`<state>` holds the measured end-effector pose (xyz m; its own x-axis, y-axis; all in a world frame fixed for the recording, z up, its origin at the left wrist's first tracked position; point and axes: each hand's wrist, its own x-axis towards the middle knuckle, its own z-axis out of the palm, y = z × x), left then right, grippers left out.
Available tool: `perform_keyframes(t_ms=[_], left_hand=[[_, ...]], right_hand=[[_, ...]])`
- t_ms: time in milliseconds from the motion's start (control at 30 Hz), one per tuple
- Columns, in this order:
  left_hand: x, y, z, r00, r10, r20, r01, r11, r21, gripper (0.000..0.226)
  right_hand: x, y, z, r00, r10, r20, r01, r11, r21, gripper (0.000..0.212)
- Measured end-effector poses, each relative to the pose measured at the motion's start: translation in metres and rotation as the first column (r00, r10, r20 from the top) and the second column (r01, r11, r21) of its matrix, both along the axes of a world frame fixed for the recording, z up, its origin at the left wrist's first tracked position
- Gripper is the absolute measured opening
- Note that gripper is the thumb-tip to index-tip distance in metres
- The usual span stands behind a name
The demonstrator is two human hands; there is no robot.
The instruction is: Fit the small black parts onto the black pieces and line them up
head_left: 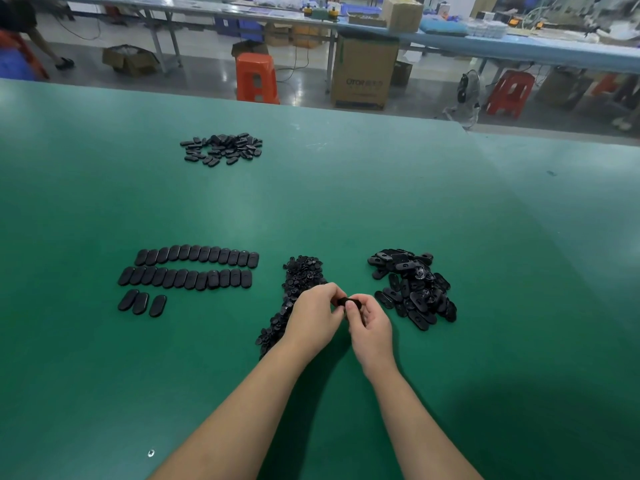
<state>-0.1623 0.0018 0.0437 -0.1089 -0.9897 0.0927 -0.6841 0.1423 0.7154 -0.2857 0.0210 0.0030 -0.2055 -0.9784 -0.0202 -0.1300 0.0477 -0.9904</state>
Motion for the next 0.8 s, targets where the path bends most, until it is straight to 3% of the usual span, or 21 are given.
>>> perform_keyframes(t_ms=[200,400,500,600,700,800], left_hand=[[0.002,0.002,-0.003,0.997,-0.031,0.071,0.037,0.996,-0.085,0.023],[0.021,0.004,-0.001,0.959,-0.019,0.281,0.099,0.957,-0.273,0.021],[0.05,0.0,0.0,0.964,0.173,0.204,-0.109,0.951,-0.29,0.021],[0.097,0.001,-0.005,0.894,0.412,0.177,-0.374,0.903,-0.213,0.026],[0.145,0.014,-0.016,0.774,0.57,0.276,-0.55,0.821,-0.151,0.025],[0.176,0.029,-0.024,0.689,0.619,0.377,-0.625,0.771,-0.123,0.029]], right_hand=[[0.001,-0.001,-0.001,1.0,-0.001,-0.012,0.001,1.0,0.012,0.01],[0.002,0.002,0.004,1.0,0.003,-0.008,-0.003,1.0,0.016,0.012],[0.004,0.004,0.008,1.0,-0.014,-0.017,0.014,1.0,0.028,0.011],[0.004,0.005,0.011,0.999,-0.002,-0.046,0.003,0.999,0.037,0.013],[0.004,0.006,0.012,0.998,0.006,-0.06,-0.003,0.999,0.045,0.015],[0.004,0.007,0.013,0.997,0.009,-0.073,-0.006,0.999,0.051,0.015]])
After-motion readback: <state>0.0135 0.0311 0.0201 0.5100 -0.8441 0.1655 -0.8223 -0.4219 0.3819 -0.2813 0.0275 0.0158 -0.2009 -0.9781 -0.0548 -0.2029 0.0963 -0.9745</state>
